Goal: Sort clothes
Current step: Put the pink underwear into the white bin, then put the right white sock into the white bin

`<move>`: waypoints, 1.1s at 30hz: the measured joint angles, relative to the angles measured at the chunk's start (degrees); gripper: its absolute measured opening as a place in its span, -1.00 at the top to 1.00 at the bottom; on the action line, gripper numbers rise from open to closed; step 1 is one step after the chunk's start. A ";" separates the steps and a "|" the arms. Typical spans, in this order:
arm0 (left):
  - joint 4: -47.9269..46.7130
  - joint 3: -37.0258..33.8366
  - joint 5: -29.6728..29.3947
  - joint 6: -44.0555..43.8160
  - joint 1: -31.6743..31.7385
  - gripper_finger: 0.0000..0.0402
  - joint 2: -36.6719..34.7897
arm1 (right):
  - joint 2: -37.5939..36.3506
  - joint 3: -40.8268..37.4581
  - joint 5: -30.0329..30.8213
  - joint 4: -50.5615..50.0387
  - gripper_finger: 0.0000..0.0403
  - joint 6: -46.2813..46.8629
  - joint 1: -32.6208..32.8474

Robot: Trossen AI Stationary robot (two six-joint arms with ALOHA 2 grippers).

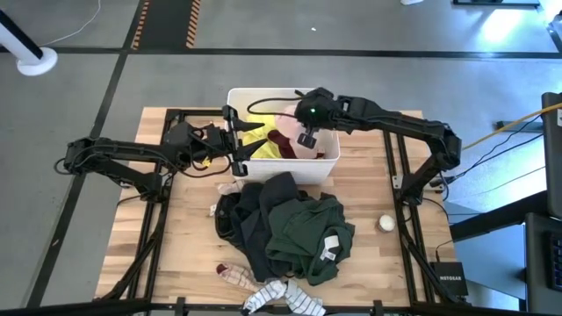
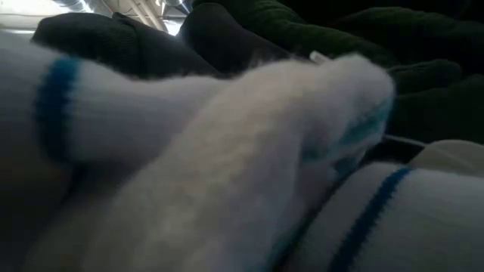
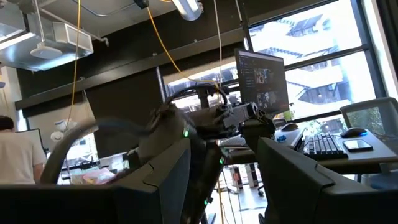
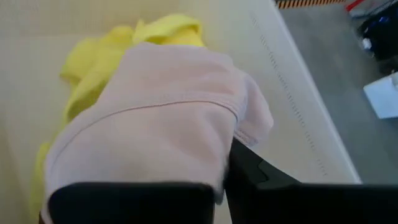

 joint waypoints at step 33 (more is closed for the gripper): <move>-1.64 0.00 0.01 -1.11 0.00 0.09 -0.46 | 0.67 19.68 -9.27 -18.42 0.12 8.82 29.93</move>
